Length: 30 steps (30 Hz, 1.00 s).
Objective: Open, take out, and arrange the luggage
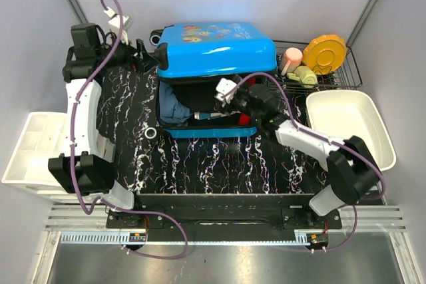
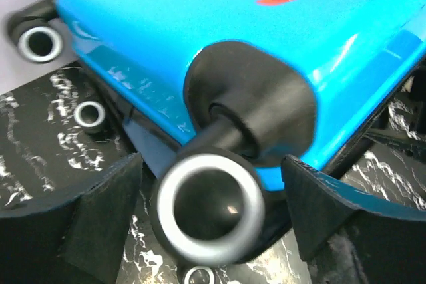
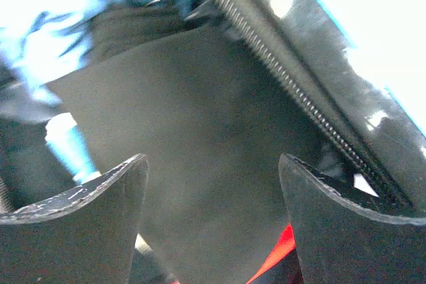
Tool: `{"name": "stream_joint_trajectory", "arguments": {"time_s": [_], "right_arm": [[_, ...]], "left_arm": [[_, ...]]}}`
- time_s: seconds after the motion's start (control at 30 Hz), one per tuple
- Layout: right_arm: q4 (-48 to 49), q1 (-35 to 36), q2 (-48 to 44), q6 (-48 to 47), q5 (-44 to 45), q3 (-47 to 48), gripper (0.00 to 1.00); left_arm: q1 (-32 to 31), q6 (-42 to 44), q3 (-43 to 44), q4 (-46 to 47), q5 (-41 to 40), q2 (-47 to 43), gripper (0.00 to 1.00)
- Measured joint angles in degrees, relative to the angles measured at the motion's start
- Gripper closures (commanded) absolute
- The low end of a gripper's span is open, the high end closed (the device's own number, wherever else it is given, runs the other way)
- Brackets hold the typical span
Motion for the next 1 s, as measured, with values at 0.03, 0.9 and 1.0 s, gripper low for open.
{"name": "stream_joint_trajectory", "arguments": {"time_s": [0.03, 0.9, 1.0], "right_arm": [[1.70, 0.15, 1.57, -0.92, 1.68, 1.49, 0.10], [12.13, -6.60, 27.45, -6.38, 10.10, 44.85, 0.05], [11.37, -6.95, 30.12, -6.93, 10.14, 49.18, 0.04]], "left_arm": [[0.66, -1.60, 0.00, 1.22, -0.70, -0.17, 0.01], [-24.92, 32.87, -41.11, 6.93, -11.72, -17.31, 0.04], [-26.91, 35.65, -40.59, 7.78, -13.11, -11.87, 0.04]]}}
